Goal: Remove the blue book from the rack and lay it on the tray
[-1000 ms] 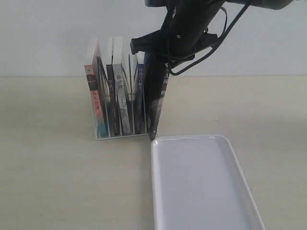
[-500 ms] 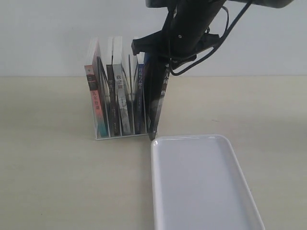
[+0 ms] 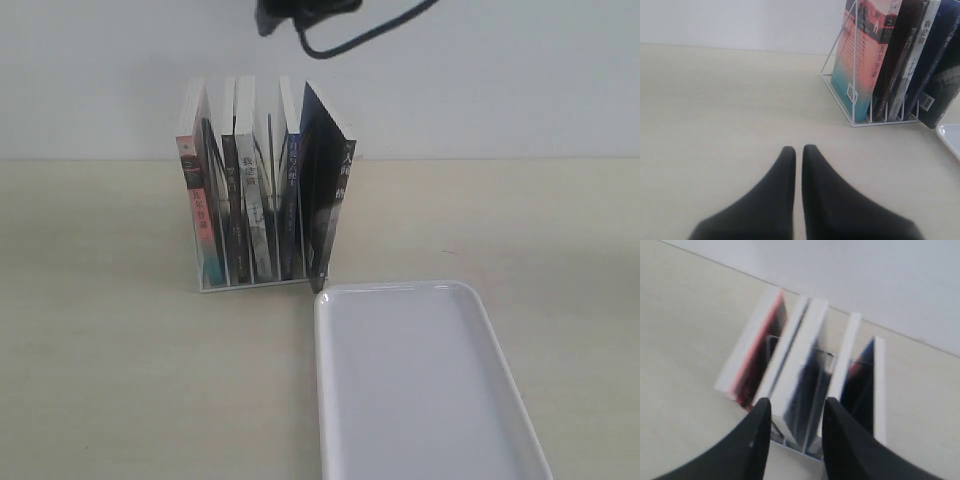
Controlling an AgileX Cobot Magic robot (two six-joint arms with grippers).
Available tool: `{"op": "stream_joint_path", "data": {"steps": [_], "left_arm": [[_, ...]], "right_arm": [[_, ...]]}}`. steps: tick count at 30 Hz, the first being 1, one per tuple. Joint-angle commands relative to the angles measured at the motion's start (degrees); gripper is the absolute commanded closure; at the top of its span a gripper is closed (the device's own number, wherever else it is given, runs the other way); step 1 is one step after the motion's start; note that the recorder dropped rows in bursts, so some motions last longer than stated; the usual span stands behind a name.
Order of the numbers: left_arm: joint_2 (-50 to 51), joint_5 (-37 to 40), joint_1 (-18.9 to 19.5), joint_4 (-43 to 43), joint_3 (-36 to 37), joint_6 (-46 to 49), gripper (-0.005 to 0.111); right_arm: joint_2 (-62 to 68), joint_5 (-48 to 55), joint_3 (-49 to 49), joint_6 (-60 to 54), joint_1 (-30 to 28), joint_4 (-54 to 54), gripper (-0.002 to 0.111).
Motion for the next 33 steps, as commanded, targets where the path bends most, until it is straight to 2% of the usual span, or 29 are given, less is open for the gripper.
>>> {"op": "stream_joint_path", "data": {"steps": [1, 10, 17, 25, 27, 28, 33], "left_arm": [[-0.17, -0.25, 0.06, 0.25, -0.24, -0.36, 0.102], [-0.17, -0.25, 0.06, 0.25, -0.24, -0.36, 0.102], [-0.17, -0.25, 0.06, 0.25, -0.24, -0.36, 0.102], [-0.17, -0.25, 0.06, 0.25, -0.24, -0.36, 0.102], [-0.17, -0.25, 0.06, 0.25, -0.24, -0.36, 0.102], [-0.17, -0.25, 0.06, 0.25, -0.24, -0.36, 0.102], [-0.17, -0.25, 0.06, 0.25, -0.24, -0.36, 0.102]], "right_arm": [[0.97, 0.49, -4.98, 1.57, 5.30, -3.80, 0.074], [12.43, 3.55, -15.44, 6.17, 10.28, -7.43, 0.074], [20.16, 4.02, -22.34, 7.31, 10.25, -10.28, 0.074], [24.38, 1.41, -23.33, 9.65, 9.57, -12.31, 0.074], [25.14, 1.09, -23.33, 10.80, 9.43, -14.10, 0.063], [25.24, 0.97, -23.33, 11.74, 9.18, -14.10, 0.052], [25.72, -0.26, -23.33, 12.01, 9.05, -14.32, 0.057]]}}
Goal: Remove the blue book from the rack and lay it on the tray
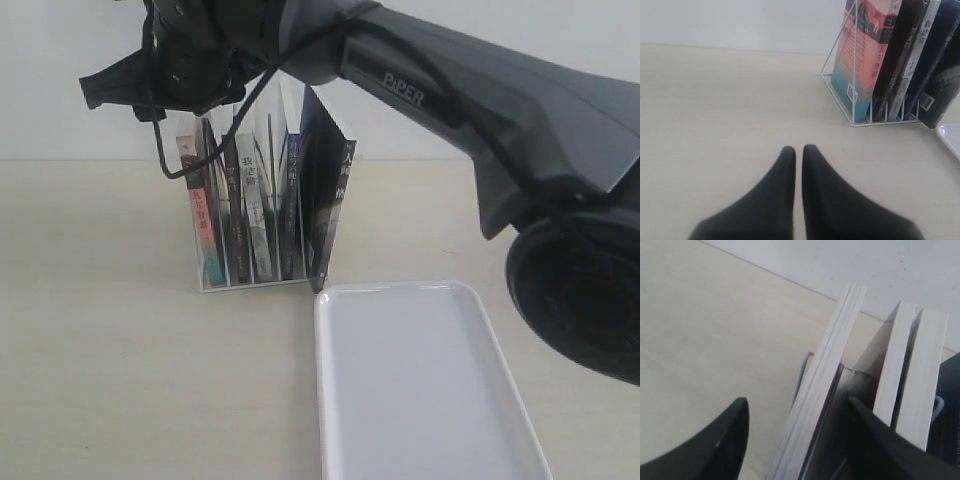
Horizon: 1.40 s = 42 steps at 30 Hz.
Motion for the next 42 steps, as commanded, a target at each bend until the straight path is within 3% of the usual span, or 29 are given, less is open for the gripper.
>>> {"op": "stream_joint_path", "data": {"steps": [1, 16, 22, 32, 34, 37, 42], "left_arm": [[-0.17, -0.25, 0.06, 0.25, -0.24, -0.36, 0.102], [-0.17, -0.25, 0.06, 0.25, -0.24, -0.36, 0.102], [-0.17, -0.25, 0.06, 0.25, -0.24, -0.36, 0.102], [-0.17, -0.25, 0.06, 0.25, -0.24, -0.36, 0.102], [-0.17, -0.25, 0.06, 0.25, -0.24, -0.36, 0.102], [-0.17, -0.25, 0.06, 0.25, -0.24, -0.36, 0.102], [-0.17, -0.25, 0.06, 0.25, -0.24, -0.36, 0.102]], "right_arm": [[0.56, -0.80, -0.33, 0.55, -0.22, -0.26, 0.057], [3.86, -1.26, -0.33, 1.91, -0.59, -3.50, 0.058], [3.86, -1.26, -0.33, 2.02, -0.59, -2.87, 0.082], [3.86, -0.53, -0.33, 2.54, -0.59, -2.87, 0.085], [3.86, -0.53, -0.33, 3.33, -0.59, -2.87, 0.091], [3.86, -0.53, -0.33, 3.33, -0.59, -2.98, 0.108], [3.86, -2.06, -0.33, 4.66, -0.59, -3.36, 0.109]]}}
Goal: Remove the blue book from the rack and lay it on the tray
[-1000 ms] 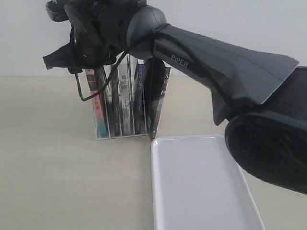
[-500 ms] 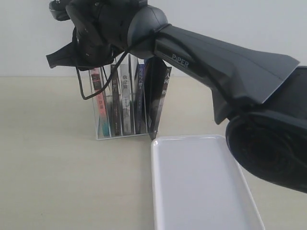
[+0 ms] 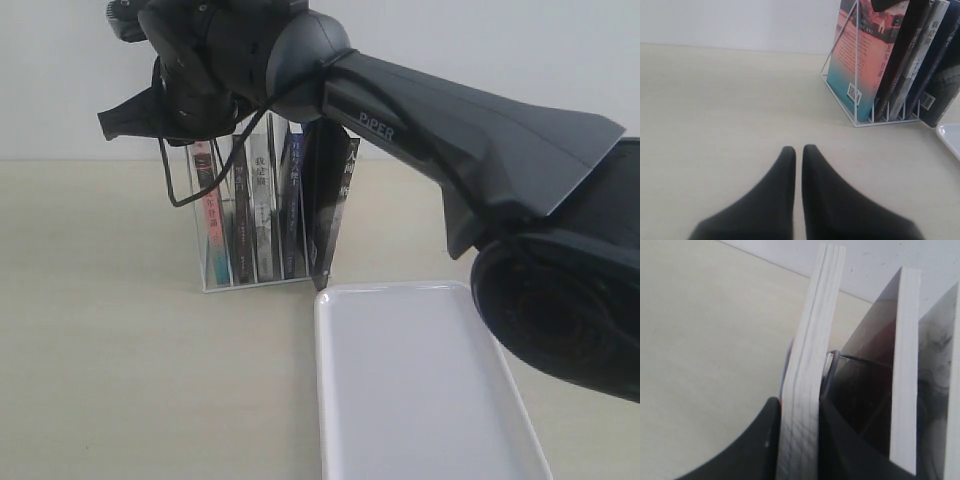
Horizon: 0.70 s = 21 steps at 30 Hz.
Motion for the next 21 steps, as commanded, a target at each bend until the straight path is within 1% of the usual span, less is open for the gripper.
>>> {"op": "stream_joint_path", "data": {"steps": [1, 6, 21], "left_arm": [[-0.17, -0.25, 0.06, 0.25, -0.24, -0.36, 0.102], [-0.17, -0.25, 0.06, 0.25, -0.24, -0.36, 0.102], [-0.17, -0.25, 0.06, 0.25, -0.24, -0.36, 0.102]], "right_arm": [[0.00, -1.36, -0.19, 1.63, -0.39, -0.54, 0.109], [-1.71, 0.74, -0.19, 3.13, -0.39, -3.01, 0.109], [-8.83, 3.84, -0.24, 4.27, -0.39, -2.87, 0.109]]}}
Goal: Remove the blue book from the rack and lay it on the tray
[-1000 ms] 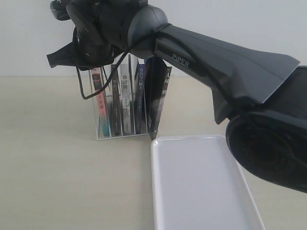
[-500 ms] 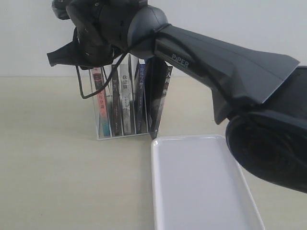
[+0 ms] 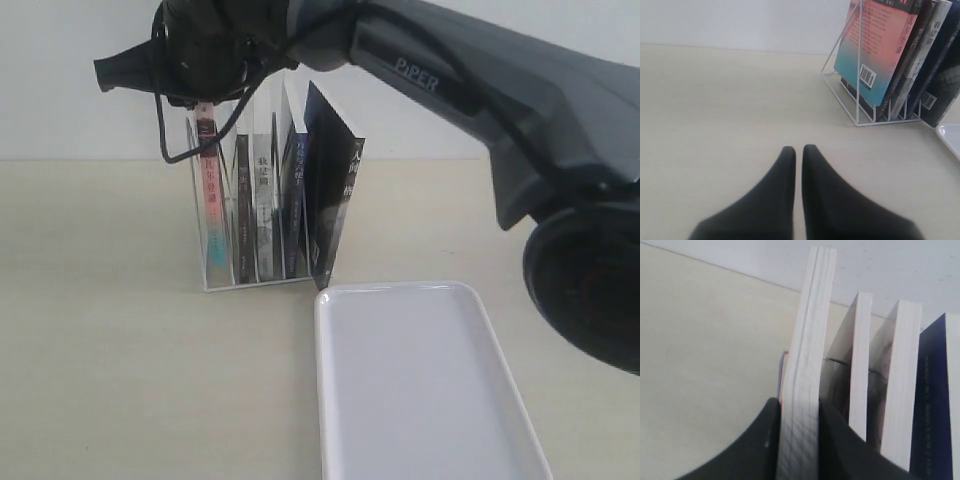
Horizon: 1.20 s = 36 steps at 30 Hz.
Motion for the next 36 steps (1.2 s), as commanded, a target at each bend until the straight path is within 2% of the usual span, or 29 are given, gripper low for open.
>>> {"op": "stream_joint_path", "data": {"steps": [1, 9, 36], "left_arm": [[-0.17, -0.25, 0.06, 0.25, -0.24, -0.36, 0.102], [-0.17, -0.25, 0.06, 0.25, -0.24, -0.36, 0.102], [-0.17, -0.25, 0.06, 0.25, -0.24, -0.36, 0.102]], "right_arm": [[-3.77, -0.40, -0.46, 0.29, -0.39, -2.24, 0.109], [-8.68, 2.72, -0.46, 0.18, -0.39, -3.41, 0.109], [-9.28, -0.96, -0.46, 1.56, -0.39, -3.56, 0.109]]}}
